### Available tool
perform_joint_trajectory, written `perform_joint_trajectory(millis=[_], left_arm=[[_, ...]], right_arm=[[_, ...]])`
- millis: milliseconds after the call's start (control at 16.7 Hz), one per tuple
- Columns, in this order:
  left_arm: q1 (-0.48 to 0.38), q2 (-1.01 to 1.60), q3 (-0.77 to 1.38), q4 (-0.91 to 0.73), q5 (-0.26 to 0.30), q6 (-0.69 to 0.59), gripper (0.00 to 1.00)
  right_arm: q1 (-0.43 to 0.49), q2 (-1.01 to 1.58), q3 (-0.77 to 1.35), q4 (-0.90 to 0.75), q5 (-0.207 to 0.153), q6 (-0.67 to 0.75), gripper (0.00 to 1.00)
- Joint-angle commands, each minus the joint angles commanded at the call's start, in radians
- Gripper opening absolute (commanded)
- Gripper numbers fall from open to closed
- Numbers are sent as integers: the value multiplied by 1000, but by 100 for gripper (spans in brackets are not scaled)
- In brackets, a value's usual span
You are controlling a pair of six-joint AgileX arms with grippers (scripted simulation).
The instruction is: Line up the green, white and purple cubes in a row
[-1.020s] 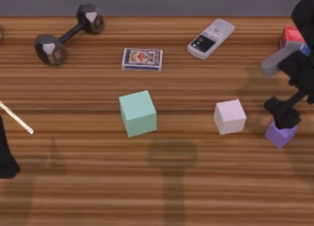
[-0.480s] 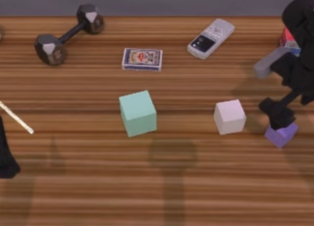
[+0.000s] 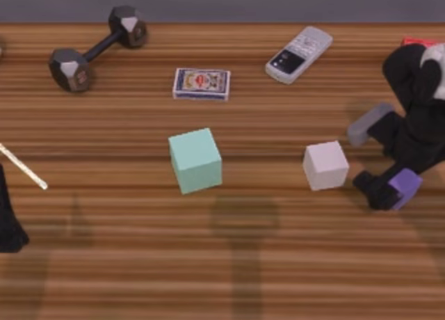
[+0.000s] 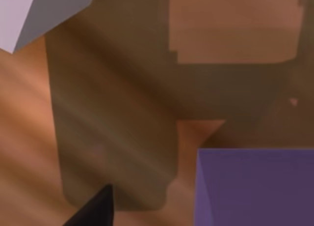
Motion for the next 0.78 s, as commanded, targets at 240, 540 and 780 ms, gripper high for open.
perform_joint_trajectory(millis=[240,540,780], left_arm=[[0,0,0,0,0,0,100],[0,0,0,0,0,0,100],[0,0,0,0,0,0,100]], right_arm=[[1,23,-20,37,0,1,100],[1,23,-20,37,0,1,77],[1,23,-20,37,0,1,47]])
